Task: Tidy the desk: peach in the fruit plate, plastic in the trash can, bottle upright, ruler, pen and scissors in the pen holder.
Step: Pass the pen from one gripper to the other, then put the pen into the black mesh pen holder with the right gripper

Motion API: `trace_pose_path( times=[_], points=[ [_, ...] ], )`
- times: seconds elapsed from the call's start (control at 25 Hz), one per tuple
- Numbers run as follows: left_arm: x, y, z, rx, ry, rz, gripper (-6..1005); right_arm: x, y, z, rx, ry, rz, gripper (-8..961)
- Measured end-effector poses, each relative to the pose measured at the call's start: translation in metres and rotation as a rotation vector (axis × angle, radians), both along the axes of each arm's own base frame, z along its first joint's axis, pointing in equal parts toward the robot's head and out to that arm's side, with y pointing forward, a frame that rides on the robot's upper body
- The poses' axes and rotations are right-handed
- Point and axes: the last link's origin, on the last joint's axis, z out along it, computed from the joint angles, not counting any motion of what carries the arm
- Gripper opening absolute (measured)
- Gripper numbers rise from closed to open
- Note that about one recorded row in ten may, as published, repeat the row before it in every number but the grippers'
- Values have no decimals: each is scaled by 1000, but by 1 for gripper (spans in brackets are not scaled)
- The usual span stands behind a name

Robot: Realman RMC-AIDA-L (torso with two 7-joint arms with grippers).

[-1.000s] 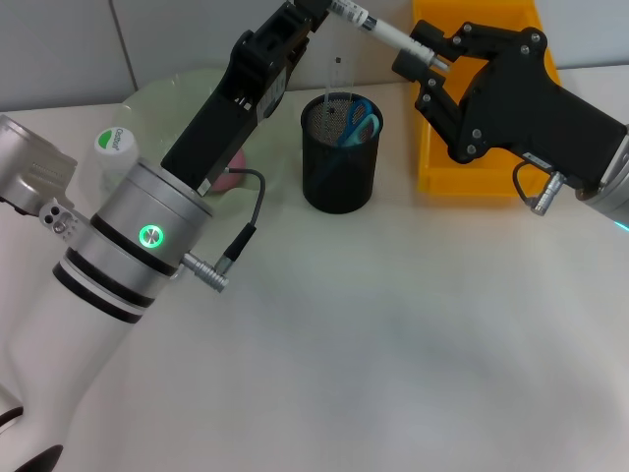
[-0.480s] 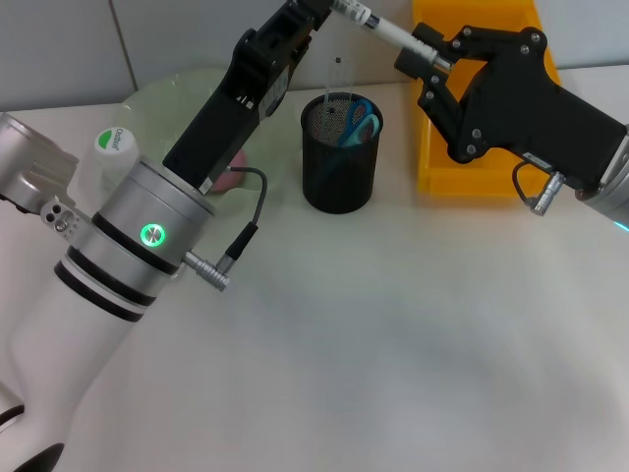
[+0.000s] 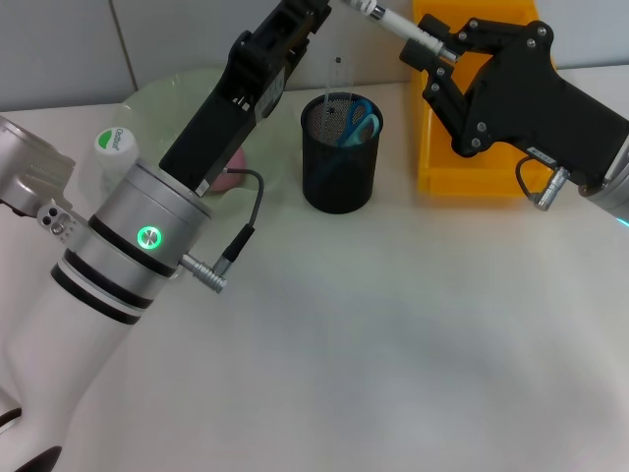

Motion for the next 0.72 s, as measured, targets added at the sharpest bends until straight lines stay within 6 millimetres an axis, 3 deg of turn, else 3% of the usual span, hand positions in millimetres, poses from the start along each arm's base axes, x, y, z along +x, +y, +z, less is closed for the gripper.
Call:
trace_pose_path(
  times=[0.16,0.36,0.52,0.72],
  points=[
    [0,0,1,3,-1,-4,271,0,0,0,0,3,-1,125],
    [3,-2,4,31,-10,-33,504,2,-2,2,9,14,-7,128],
    [4,-4,5,44,-6,-48,615,5,-2,6,23,43,-24,130],
    [0,-7,4,105,58,-76,753,16,-1,30,7,204,-120,133]
  ],
)
